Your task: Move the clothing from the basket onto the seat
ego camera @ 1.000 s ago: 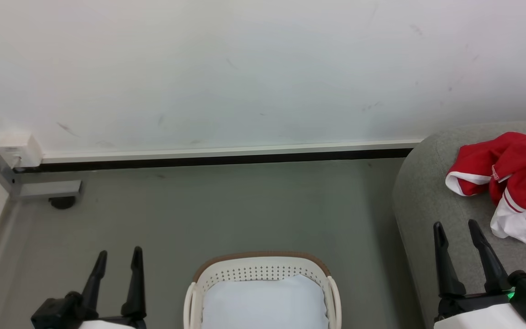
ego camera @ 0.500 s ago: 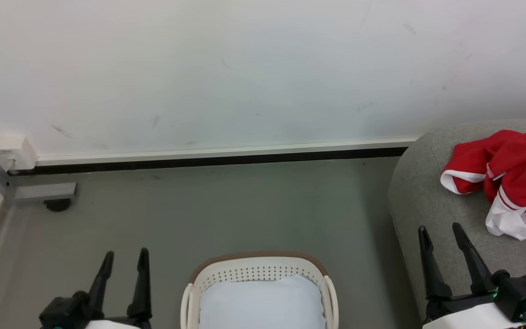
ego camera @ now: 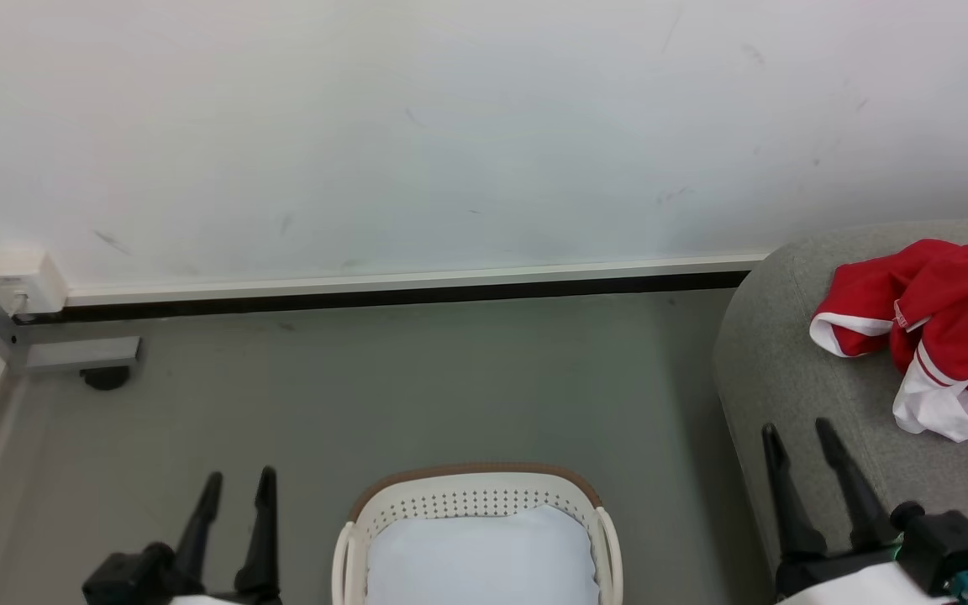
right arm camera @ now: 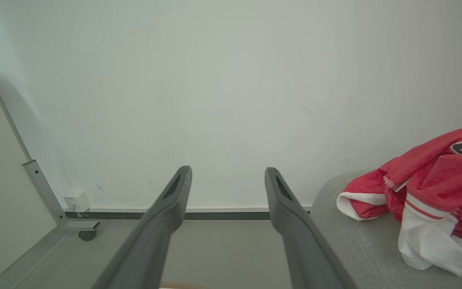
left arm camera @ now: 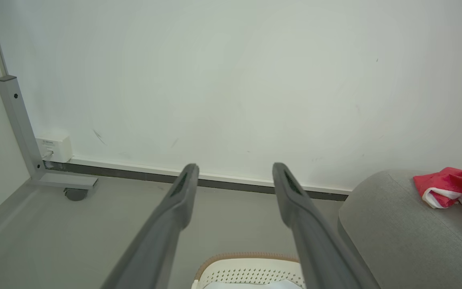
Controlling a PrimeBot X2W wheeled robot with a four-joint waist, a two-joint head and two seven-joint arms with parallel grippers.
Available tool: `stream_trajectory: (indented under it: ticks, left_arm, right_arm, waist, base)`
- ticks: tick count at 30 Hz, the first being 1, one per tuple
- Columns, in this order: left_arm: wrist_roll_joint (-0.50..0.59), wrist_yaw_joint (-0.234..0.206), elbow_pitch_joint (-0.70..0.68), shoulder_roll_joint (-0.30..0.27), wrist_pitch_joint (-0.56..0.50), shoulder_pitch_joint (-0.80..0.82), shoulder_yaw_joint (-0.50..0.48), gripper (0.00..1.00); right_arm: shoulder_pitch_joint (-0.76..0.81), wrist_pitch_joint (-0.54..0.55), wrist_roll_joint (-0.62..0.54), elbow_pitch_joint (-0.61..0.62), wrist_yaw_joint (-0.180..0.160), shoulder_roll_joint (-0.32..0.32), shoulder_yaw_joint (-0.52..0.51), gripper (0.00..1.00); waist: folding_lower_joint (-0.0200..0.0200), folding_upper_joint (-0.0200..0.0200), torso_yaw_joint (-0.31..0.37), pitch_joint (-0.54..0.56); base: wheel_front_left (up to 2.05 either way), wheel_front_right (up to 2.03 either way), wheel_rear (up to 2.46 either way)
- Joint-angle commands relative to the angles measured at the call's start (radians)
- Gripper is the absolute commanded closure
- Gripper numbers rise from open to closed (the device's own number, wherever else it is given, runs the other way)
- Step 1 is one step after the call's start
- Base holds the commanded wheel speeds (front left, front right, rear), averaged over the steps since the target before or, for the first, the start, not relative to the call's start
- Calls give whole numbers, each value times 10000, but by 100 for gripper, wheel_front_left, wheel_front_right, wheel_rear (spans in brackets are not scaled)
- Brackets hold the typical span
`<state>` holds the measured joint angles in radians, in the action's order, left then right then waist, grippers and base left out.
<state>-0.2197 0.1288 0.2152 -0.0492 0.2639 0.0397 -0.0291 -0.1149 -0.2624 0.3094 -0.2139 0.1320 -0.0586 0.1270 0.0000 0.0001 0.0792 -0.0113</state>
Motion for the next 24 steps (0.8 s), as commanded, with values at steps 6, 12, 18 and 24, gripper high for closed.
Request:
stream_trajectory:
  ticks: [6,12,18,24]
  left_arm:
    - [-647,1,296,37,-221,-48,-49,100]
    - [-1779,3,275,31,-516,7,-110,100]
    - [-2825,4,253,26,-785,59,-163,100]
    - [-3792,6,246,20,-1040,119,-220,100]
  right_arm:
    - [226,147,645,-176,-1,-1,-40,100]
    - [198,409,1763,-193,-2,-54,-183,100]
    - [174,650,2780,-204,-3,-91,-315,100]
    - [158,876,3722,-207,-4,-118,-445,100]
  waist:
    - [0,-1,-22,2]
    - [0,-1,-60,6]
    - [0,-1,-98,10]
    - [0,-1,-135,14]
  base:
    - [0,0,0]
    - [0,0,0]
    - [0,0,0]
    - [0,0,0]
